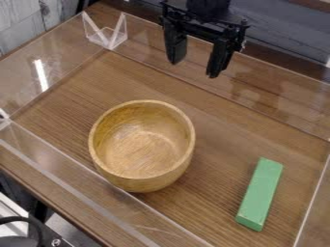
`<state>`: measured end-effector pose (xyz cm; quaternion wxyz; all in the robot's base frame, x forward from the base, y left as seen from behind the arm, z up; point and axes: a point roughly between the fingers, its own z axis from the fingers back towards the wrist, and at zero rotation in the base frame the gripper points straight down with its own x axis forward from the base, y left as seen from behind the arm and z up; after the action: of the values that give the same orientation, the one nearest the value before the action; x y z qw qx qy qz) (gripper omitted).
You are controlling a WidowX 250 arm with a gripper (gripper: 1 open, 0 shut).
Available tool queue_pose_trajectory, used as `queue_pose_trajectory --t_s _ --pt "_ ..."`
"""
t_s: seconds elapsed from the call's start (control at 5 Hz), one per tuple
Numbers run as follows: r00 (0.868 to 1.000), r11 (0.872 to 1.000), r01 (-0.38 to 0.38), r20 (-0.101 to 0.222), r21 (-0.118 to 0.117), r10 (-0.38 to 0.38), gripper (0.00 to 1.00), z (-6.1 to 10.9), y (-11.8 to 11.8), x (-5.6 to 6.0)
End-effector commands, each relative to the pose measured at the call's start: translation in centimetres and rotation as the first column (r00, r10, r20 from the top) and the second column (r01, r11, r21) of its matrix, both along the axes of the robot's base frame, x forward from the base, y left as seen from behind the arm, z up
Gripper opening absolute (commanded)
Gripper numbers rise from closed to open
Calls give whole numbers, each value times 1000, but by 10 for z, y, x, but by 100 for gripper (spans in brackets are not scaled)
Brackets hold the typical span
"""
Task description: Put the green block in the brown bowl
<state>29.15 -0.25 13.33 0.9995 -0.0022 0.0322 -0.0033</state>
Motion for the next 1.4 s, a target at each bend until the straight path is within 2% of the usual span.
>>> queue_pose_trajectory --t_s 0.0,0.2,0.6,0.8,1.2 --pt "1000 1000 26 -1 -8 -26 100 -9 -24 -9" --pt "998 998 64 -9 -23 -64 100 -24 -59 -23" --pt "991 991 125 43 -37 -123 100 -46 -122 -44" --pt "990 991 123 74 -45 -119 100 -59 -136 -47" --pt "987 990 131 98 -54 -126 100 -71 -138 -40"
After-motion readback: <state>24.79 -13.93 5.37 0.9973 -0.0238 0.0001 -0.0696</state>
